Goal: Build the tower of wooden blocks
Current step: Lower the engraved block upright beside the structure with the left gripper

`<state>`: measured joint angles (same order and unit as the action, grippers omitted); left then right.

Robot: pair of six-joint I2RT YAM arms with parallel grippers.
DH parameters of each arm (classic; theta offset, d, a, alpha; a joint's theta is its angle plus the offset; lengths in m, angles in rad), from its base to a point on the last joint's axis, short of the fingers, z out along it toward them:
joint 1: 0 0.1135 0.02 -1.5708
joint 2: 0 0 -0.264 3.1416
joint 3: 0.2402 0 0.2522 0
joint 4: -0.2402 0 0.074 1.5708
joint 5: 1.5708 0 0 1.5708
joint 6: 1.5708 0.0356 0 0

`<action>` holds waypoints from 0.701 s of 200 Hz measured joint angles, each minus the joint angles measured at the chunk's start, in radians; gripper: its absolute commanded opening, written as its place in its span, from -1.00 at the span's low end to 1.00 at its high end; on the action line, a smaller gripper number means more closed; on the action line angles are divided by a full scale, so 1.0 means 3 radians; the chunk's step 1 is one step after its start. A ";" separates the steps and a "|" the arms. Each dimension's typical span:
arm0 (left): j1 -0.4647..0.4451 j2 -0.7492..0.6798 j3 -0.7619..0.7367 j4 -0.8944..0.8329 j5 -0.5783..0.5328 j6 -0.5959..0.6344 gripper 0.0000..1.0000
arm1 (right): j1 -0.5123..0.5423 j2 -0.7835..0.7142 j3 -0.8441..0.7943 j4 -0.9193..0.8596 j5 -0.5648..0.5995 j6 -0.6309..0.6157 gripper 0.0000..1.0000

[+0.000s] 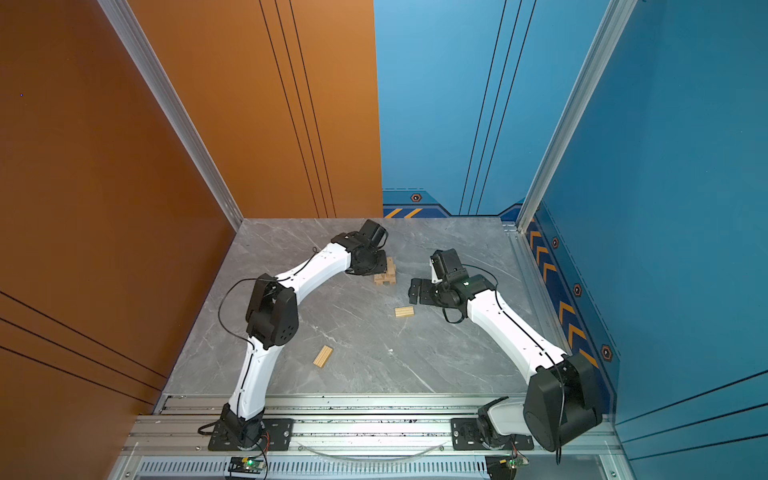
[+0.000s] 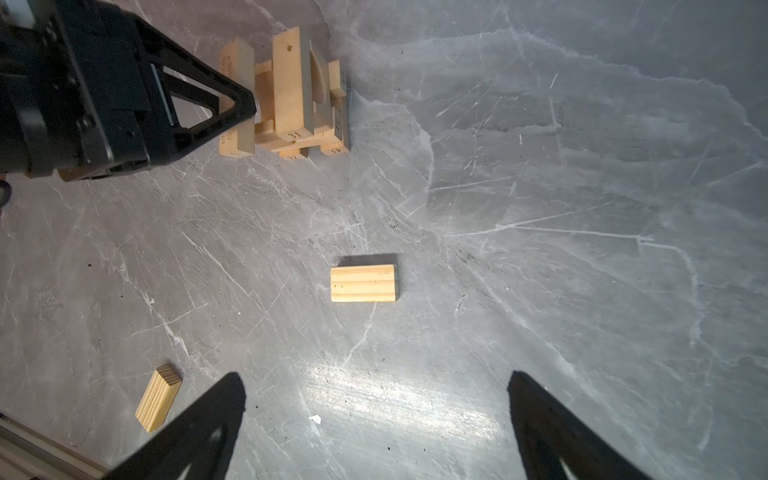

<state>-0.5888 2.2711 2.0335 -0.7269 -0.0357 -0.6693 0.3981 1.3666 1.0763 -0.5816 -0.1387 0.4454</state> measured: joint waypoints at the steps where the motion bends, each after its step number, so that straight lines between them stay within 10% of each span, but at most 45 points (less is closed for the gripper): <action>1: 0.0000 0.0000 0.0000 0.0000 0.0000 0.0000 -0.54 | 0.0000 0.0000 0.0000 0.0000 0.0000 0.0001 1.00; 140: 0.0015 0.0019 0.0085 -0.0010 -0.0003 0.0000 -0.53 | -0.0060 0.0045 0.0000 0.0000 -0.0033 -0.0009 1.00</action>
<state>-0.5842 2.2768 2.0590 -0.7300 -0.0364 -0.6693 0.3801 1.3800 1.0763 -0.5816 -0.1486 0.4427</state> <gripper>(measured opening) 0.274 0.999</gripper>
